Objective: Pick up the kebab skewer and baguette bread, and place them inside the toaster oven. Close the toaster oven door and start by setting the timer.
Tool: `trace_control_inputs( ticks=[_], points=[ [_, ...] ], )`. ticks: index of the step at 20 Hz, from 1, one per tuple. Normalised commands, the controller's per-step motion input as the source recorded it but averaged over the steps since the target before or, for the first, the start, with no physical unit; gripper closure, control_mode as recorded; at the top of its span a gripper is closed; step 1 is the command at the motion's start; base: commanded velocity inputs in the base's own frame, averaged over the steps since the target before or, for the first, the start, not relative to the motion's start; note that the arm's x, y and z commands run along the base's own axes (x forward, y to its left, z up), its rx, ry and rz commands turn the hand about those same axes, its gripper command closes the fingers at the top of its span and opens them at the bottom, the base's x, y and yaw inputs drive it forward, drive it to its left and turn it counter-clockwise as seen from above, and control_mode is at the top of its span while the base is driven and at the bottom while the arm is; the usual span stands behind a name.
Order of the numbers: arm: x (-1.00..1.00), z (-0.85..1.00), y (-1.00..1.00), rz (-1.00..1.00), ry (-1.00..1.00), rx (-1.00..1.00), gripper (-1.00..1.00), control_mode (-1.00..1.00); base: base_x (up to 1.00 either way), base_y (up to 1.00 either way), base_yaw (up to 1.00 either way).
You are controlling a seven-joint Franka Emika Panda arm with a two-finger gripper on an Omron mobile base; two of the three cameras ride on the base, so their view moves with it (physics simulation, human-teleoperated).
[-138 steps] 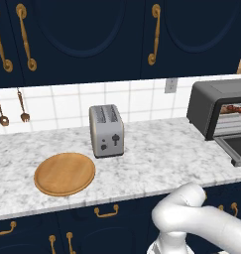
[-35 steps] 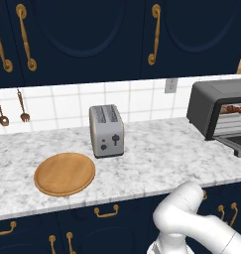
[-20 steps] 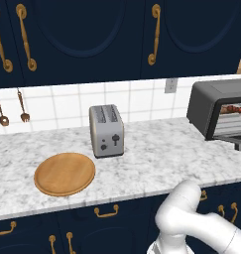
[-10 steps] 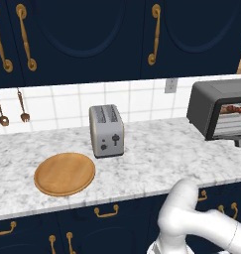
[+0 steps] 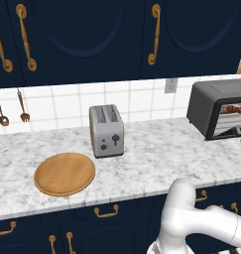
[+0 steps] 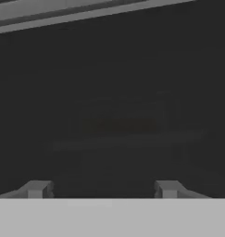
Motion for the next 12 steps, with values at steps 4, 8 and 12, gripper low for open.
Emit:
trace_control_inputs(
  ticks=[4,8,12],
  points=[
    [0.48,0.19,0.00,0.00,0.00,0.00,-1.00,-1.00,0.00,0.00,0.00],
    [0.47,0.12,0.00,0.00,0.00,0.00,-1.00,-1.00,0.00,0.00,0.00],
    [0.40,0.05,0.00,0.00,0.00,0.00,-1.00,-1.00,0.00,0.00,0.00]
  ],
)
